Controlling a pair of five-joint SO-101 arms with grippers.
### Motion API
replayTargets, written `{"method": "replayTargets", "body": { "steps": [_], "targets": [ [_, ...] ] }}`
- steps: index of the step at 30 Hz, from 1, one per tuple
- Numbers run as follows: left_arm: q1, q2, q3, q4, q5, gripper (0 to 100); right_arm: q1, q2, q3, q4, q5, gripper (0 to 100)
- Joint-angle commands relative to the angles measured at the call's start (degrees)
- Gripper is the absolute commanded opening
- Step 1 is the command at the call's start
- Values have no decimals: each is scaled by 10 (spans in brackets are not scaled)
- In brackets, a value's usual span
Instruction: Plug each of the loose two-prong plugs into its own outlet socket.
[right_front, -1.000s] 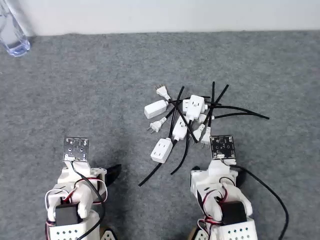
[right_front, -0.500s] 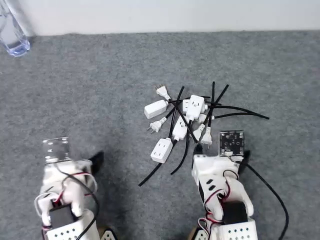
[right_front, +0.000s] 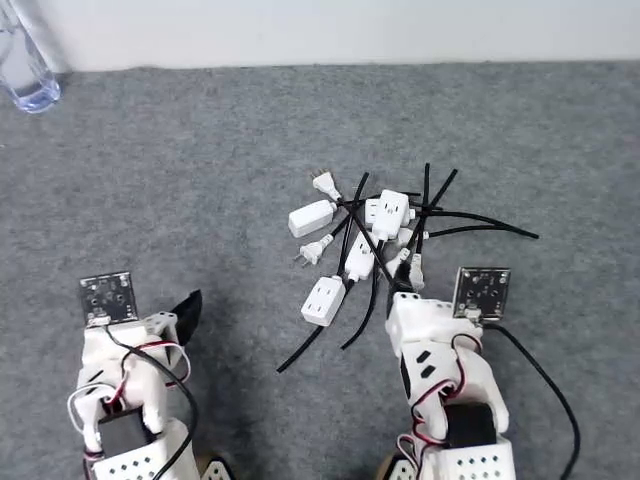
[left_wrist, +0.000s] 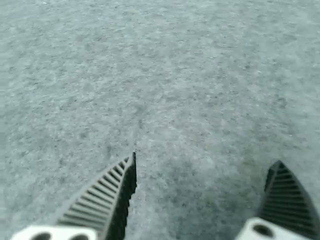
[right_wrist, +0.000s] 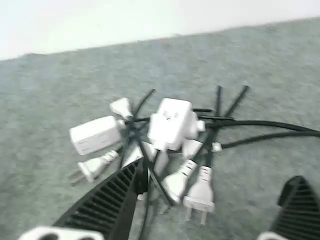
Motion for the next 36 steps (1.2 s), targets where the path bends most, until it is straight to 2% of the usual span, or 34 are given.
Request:
{"method": "replayTargets", "body": {
  "steps": [1,6,9,13,19,24,29,33,36],
  "targets": [
    [11,-8,-5,2,0,385,21,-5,10,20,23,381],
    [13,-8,-23,-5,2,385,21,-6,10,24,45,381],
    [15,-8,-36,-58,2,385,21,0,10,24,50,381],
    [46,-8,-22,-135,2,383,21,-3,10,44,102,381],
    [87,-8,-30,-142,24,382,21,0,10,47,140,380],
    [121,-7,-146,-92,51,382,21,0,10,52,149,379],
    [180,4,-284,-35,11,374,21,0,10,59,164,379],
    [184,103,-371,-15,-31,306,21,0,10,59,164,379],
    [189,212,-473,30,-55,277,21,0,10,59,164,379]
  ]
}}
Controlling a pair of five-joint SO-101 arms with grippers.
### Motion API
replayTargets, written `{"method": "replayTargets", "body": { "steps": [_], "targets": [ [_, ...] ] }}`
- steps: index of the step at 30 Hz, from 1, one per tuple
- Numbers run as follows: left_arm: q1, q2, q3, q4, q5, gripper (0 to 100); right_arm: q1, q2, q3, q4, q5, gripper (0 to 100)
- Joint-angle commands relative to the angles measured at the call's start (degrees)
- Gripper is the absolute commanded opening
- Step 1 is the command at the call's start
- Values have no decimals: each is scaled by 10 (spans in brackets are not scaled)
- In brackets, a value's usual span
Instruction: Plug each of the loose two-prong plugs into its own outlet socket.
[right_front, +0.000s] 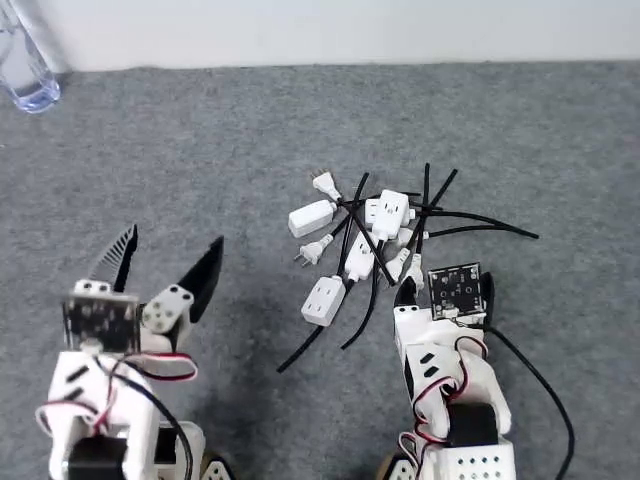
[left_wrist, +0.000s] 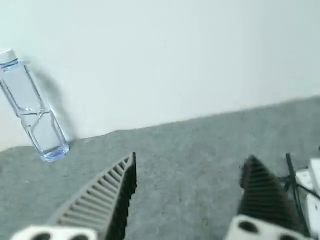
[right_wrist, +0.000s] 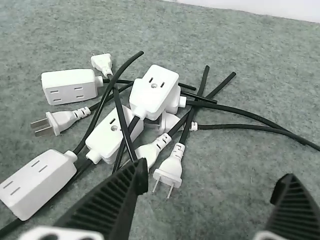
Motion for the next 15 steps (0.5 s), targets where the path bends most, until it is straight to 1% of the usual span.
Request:
{"method": "replayTargets", "body": {
  "steps": [1,10,12,15],
  "targets": [
    [14,163,-171,62,-38,277,6,0,10,3,7,379],
    [82,602,-545,247,-150,279,6,0,10,3,7,379],
    [86,686,-603,270,-177,279,6,0,10,3,7,379],
    [86,785,-650,273,-205,279,6,0,10,4,7,379]
  ]
}}
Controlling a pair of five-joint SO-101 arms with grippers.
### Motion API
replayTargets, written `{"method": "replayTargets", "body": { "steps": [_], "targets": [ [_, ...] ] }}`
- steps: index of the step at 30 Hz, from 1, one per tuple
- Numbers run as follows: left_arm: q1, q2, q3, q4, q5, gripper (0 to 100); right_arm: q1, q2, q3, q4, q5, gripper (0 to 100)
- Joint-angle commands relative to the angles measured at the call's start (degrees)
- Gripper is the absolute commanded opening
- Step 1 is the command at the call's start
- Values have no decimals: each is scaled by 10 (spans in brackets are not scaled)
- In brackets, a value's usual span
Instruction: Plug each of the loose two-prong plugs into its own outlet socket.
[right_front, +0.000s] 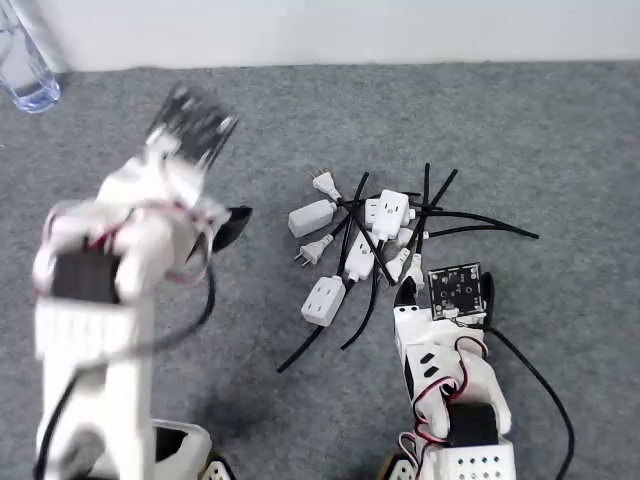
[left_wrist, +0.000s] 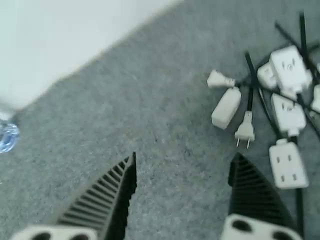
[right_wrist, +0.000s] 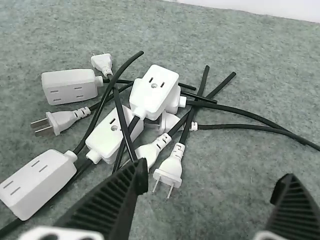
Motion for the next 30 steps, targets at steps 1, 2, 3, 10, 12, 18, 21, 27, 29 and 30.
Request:
{"method": "replayTargets", "body": {
  "steps": [1,2,3,10,12,18,21,27,29,30],
  "targets": [
    [5,164,-95,10,-53,279,6,0,10,4,7,379],
    [11,188,-96,8,-69,279,6,0,10,4,7,379],
    [23,210,-95,3,-82,279,5,0,10,4,7,379],
    [110,317,-42,-90,-133,279,-23,1,10,5,48,379],
    [114,340,-35,-127,-133,279,-23,1,10,5,48,379],
    [104,414,-32,-225,-133,277,-26,1,10,3,50,379],
    [107,440,-33,-257,-133,276,-46,1,10,3,52,379],
    [109,498,-35,-326,-132,276,-55,1,10,4,53,379],
    [109,522,-35,-353,-132,276,-56,1,10,4,53,379],
    [110,535,-36,-371,-132,276,-56,1,10,4,53,379]
  ]
}}
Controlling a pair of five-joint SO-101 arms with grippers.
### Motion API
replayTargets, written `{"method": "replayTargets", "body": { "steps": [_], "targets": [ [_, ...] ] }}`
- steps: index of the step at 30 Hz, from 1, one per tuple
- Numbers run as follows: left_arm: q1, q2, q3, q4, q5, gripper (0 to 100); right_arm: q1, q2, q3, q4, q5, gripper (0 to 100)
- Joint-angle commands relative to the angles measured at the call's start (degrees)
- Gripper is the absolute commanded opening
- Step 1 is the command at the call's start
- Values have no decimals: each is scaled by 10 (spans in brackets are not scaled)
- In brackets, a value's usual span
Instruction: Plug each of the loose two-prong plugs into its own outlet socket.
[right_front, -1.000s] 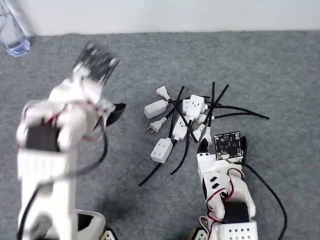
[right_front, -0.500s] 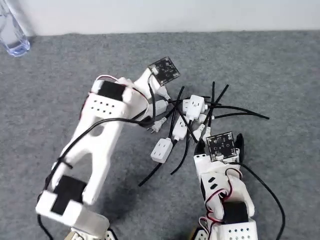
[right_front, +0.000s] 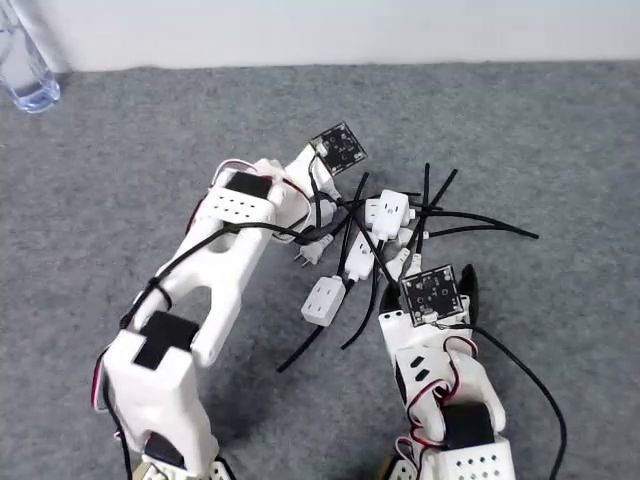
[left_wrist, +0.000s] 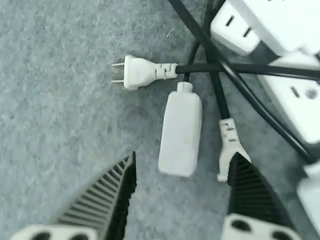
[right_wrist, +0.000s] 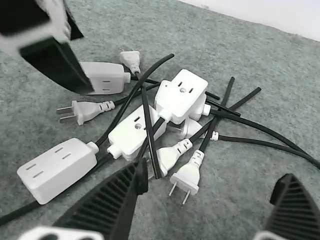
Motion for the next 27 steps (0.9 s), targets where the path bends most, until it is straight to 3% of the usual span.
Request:
{"method": "replayTargets", "body": {
  "steps": [1,4,12,15,20,27],
  "targets": [
    [3,39,-7,-76,-4,276,-3,1,10,4,6,379],
    [5,62,-7,-117,-4,276,-3,1,10,4,6,379],
    [5,76,-3,-119,-5,273,-4,1,10,4,6,379],
    [3,101,-6,-119,-6,217,-4,1,10,4,6,379],
    [2,102,-7,-117,-8,17,-4,1,10,4,5,379],
    [2,81,-7,-88,-8,13,-4,1,10,4,5,379]
  ]
}}
